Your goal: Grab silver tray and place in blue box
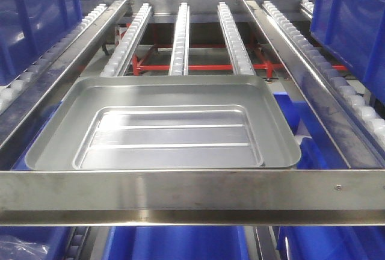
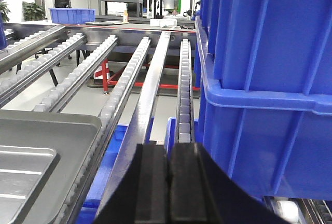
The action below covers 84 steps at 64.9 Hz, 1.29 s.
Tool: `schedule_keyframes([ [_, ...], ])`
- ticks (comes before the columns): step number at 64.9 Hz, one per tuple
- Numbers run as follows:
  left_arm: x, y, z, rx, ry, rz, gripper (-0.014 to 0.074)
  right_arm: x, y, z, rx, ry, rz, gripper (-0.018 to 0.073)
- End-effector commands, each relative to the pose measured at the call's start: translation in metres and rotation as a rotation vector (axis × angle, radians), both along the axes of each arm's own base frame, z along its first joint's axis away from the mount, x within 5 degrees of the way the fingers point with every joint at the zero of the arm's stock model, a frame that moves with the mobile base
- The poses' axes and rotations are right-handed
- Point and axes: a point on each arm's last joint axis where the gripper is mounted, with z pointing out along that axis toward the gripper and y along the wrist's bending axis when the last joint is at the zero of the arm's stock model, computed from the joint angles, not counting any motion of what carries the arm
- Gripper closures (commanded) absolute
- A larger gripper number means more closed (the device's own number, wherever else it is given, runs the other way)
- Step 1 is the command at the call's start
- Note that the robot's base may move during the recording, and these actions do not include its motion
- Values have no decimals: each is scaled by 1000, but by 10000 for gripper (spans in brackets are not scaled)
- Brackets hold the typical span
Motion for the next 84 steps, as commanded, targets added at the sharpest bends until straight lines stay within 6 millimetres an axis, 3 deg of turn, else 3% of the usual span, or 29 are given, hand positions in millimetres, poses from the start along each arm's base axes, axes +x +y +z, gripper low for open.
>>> schedule_keyframes([
  [1, -3, 0, 10, 1, -100, 1, 692, -3, 0, 8, -6, -105, 4, 504],
  [43, -3, 0, 11, 1, -108, 1, 691, -3, 0, 8, -6, -102, 2, 504],
  [47, -6, 0, 21, 10, -128, 2, 692, -4, 0, 15, -6, -99, 2, 504],
  [51, -10, -1, 39, 49, -104, 8, 691, -8, 0, 35, -5, -79, -3, 504],
  [59, -16, 0, 81, 44, 36, 16, 691, -10, -2, 80, -6, 76, -21, 504],
  [68, 2, 1, 108, 37, 321, 14, 691, 14, -3, 107, -11, 352, -36, 504],
  [75, 26, 2, 106, 107, 585, -7, 692, 41, -3, 110, -17, 573, -45, 504],
  [84, 50, -4, 93, -6, 739, -73, 691, 68, -2, 98, -24, 717, -45, 504],
])
